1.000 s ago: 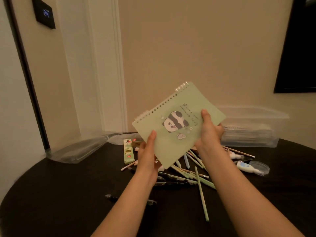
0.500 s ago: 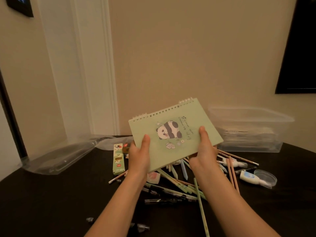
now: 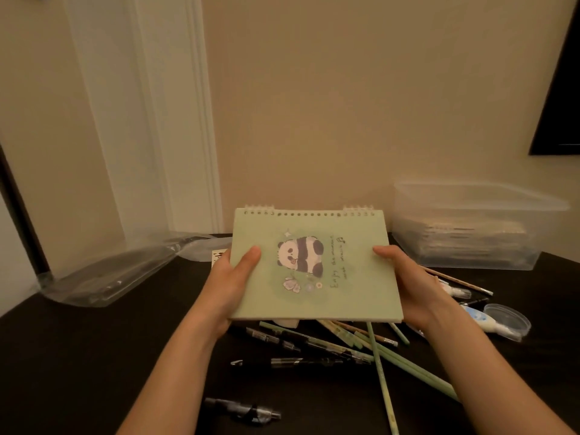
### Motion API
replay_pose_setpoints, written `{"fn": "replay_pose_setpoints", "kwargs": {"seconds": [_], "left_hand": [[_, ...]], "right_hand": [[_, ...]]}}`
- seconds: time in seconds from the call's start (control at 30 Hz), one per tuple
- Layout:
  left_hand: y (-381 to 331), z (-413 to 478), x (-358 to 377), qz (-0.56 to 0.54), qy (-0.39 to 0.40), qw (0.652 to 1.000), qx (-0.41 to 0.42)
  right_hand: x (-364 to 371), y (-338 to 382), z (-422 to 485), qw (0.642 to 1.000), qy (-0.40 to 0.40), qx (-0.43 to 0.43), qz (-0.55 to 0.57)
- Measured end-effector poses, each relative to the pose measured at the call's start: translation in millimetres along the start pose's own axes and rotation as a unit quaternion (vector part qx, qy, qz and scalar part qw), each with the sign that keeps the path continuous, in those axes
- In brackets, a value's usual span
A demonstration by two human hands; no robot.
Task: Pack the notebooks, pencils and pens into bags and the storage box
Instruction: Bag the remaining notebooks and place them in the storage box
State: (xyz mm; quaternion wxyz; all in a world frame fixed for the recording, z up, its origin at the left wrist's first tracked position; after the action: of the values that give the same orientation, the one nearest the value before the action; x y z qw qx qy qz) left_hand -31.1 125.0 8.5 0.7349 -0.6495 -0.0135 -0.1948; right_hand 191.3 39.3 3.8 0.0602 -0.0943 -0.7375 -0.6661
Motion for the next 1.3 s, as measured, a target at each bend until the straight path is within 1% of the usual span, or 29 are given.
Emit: {"fn": "replay_pose_setpoints", "kwargs": {"seconds": [0.2,0.37,0.47,0.53,0.57,0.6,0.63,0.67,0.7,0.73,0.8,0.83,0.87,0.9,1.0,1.07,1.17,1.27,1.3], "left_hand": [[1.8,-2.0,-2.5,0.037,0.0,0.999,-0.032],[-3.4,2.5,-13.9,0.069,-0.018,0.993,-0.09],[-15.0,16.0,-20.5,0.04,-0.005,0.991,-0.13],[-24.6,28.9,-25.3,0.033,0.01,0.992,-0.122],[-27.9,36.1,-31.7,0.049,-0.001,0.993,-0.11],[-30.5,44.1,-42.0,0.084,-0.027,0.992,-0.091],[-32.9,52.1,-54.8,0.142,-0.059,0.986,-0.065],[-35.5,60.8,-68.0,0.224,-0.088,0.97,-0.03],[-38.1,68.3,-79.9,0.326,-0.11,0.939,0.006],[-39.6,74.8,-89.9,0.432,-0.125,0.893,0.031],[-35.8,86.5,-106.3,0.609,-0.134,0.781,0.048],[-31.4,92.1,-113.5,0.664,-0.134,0.734,0.043],[-26.5,97.3,-121.0,0.698,-0.135,0.702,0.034],[-22.5,101.8,-127.6,0.719,-0.138,0.681,0.025],[-11.3,110.0,-146.3,0.76,-0.151,0.632,0.002],[-7.3,111.1,-161.3,0.774,-0.165,0.611,-0.009],[-6.3,109.8,-180.7,0.773,-0.189,0.606,-0.019],[-8.7,106.5,-187.2,0.756,-0.206,0.621,-0.017],[-10.1,104.7,-187.6,0.756,-0.209,0.62,-0.01]], "right_hand": [[0.4,-16.3,0.2,0.998,-0.036,0.016,-0.056],[8.4,-17.8,9.4,0.997,-0.081,-0.015,0.001],[18.5,-16.6,12.6,0.993,-0.105,-0.032,0.031],[23.6,-13.8,16.3,0.99,-0.125,-0.037,0.055],[25.2,-10.8,18.5,0.988,-0.135,-0.041,0.068],[26.1,-7.2,21.3,0.985,-0.147,-0.044,0.078],[26.6,-3.5,25.2,0.982,-0.16,-0.049,0.086],[27.0,0.3,29.1,0.98,-0.17,-0.052,0.093],[26.8,3.5,33.4,0.977,-0.18,-0.054,0.101],[27.0,6.3,37.6,0.974,-0.189,-0.055,0.109],[26.6,10.6,44.7,0.97,-0.205,-0.053,0.121],[26.4,12.4,48.1,0.968,-0.21,-0.053,0.124],[25.9,13.4,51.4,0.967,-0.214,-0.053,0.126],[25.3,13.2,55.1,0.966,-0.217,-0.051,0.128],[21.9,8.0,65.6,0.965,-0.223,-0.039,0.131],[19.6,5.5,70.4,0.965,-0.224,-0.038,0.129],[18.5,2.1,75.5,0.966,-0.226,-0.039,0.118],[17.5,-2.8,78.5,0.963,-0.237,-0.04,0.121],[17.2,-4.3,78.7,0.962,-0.24,-0.039,0.124]]}}
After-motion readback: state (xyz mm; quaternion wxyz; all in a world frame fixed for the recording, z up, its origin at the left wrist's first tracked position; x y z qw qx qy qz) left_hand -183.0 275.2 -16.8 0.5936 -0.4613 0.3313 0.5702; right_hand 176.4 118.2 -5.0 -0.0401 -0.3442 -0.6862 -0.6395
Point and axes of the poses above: each hand's wrist, its own z-axis towards the middle knuckle, its own x-axis out of the palm, y = z × x, the point moved 8 cm from there along z, towards the middle knuckle, and after that the axes turned 12 degrees about -z, right-handed, at the moved point
